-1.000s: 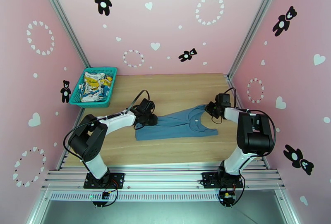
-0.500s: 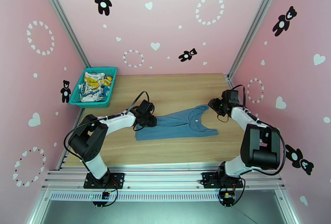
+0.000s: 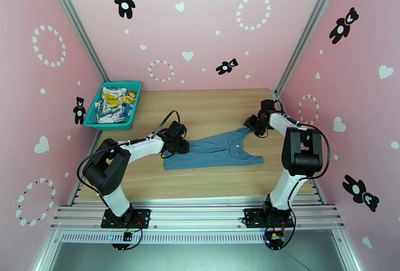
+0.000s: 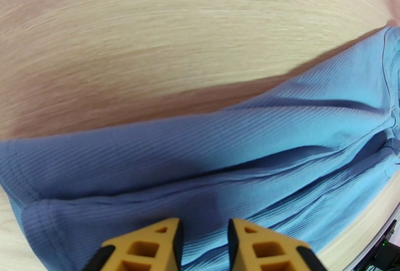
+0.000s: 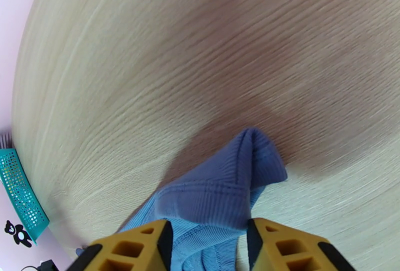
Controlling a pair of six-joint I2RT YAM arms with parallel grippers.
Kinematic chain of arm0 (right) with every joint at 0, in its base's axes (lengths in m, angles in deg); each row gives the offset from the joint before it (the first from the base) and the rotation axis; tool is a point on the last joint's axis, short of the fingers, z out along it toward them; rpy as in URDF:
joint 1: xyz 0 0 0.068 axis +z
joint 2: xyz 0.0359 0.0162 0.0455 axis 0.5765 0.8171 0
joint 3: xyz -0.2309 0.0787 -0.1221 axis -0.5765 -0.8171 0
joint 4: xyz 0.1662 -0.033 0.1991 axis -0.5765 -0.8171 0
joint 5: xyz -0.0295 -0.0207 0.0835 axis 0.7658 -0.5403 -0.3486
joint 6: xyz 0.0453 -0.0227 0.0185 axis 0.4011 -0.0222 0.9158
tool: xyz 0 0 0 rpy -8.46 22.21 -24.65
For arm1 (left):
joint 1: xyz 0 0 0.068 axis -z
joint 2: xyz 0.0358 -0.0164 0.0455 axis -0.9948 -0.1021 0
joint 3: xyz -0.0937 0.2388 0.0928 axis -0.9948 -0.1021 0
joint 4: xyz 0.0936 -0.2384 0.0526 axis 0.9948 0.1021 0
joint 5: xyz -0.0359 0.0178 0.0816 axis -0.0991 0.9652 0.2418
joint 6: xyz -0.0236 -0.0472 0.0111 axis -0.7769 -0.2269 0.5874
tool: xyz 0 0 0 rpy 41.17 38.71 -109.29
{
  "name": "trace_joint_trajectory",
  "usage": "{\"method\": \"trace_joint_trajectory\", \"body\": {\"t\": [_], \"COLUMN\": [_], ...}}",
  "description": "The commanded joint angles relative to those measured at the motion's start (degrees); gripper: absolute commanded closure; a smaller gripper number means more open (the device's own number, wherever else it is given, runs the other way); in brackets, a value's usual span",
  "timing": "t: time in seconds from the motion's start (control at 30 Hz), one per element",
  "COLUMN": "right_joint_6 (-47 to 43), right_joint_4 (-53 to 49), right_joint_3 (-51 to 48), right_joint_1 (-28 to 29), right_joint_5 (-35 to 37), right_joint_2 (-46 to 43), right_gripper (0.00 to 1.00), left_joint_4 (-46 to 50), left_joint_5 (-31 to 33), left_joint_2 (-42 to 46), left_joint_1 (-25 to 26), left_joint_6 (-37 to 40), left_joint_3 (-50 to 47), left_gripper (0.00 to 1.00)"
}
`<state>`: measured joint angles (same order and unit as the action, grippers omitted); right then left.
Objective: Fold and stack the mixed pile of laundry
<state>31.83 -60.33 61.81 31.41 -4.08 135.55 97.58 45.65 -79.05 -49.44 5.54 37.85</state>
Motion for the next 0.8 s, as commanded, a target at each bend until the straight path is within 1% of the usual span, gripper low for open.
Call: {"method": "trace_joint_trajectory", "body": {"t": [0.0, 0.07, 0.13, 0.2, 0.3, 0.33, 0.47, 0.57, 0.6, 0.67, 0.77], "right_joint_6": [-0.1, -0.5, -0.9, -1.3, -2.2, -2.6, -3.2, -3.1, -3.2, -3.5, -5.2], "right_joint_4": [-2.3, -1.9, -1.0, -0.7, -0.7, -0.5, 0.6, 1.5, 1.7, 2.5, 2.3], "right_joint_3": [1.8, 1.5, 0.8, 0.3, 0.2, 0.0, -2.4, -4.7, -5.3, -6.6, -7.4], "right_joint_1": [-0.4, -0.4, -0.7, -0.9, -1.4, -1.5, -2.0, -2.4, -2.6, -2.9, -3.3], "right_joint_5": [2.0, 2.1, 1.9, 2.1, 2.2, 2.1, 2.1, 2.0, 2.1, 2.4, 4.2], "right_joint_2": [1.7, 1.8, 1.1, 0.2, -1.4, -2.0, -5.3, -6.5, -6.6, -6.4, -4.9], "right_gripper": [0.62, 0.71, 0.83, 0.91, 1.0, 1.0, 0.99, 0.93, 0.89, 0.75, 0.68], "left_joint_4": [-0.5, -0.5, -0.6, -0.7, -0.7, -0.7, -0.8, -1.0, -0.9, -0.9, -0.8], "left_joint_5": [0.5, 0.5, 0.5, 0.4, 0.4, 0.5, 0.5, 0.5, 0.5, 0.4, 0.6], "left_joint_2": [1.3, 1.3, 1.4, 1.4, 1.4, 1.4, 1.3, 1.3, 1.3, 1.3, 1.6], "left_joint_1": [0.4, 0.4, 0.4, 0.4, 0.4, 0.3, 0.4, 0.4, 0.4, 0.4, 0.4], "left_joint_6": [-0.6, -0.6, -0.8, -0.9, -1.0, -1.0, -1.1, -1.1, -1.1, -1.1, -1.1], "left_joint_3": [-1.2, -1.4, -1.6, -1.8, -1.9, -1.8, -2.1, -2.3, -2.3, -2.5, -2.7], "left_gripper": [0.68, 0.69, 0.68, 0.68, 0.68, 0.68, 0.68, 0.68, 0.68, 0.68, 0.68]}}
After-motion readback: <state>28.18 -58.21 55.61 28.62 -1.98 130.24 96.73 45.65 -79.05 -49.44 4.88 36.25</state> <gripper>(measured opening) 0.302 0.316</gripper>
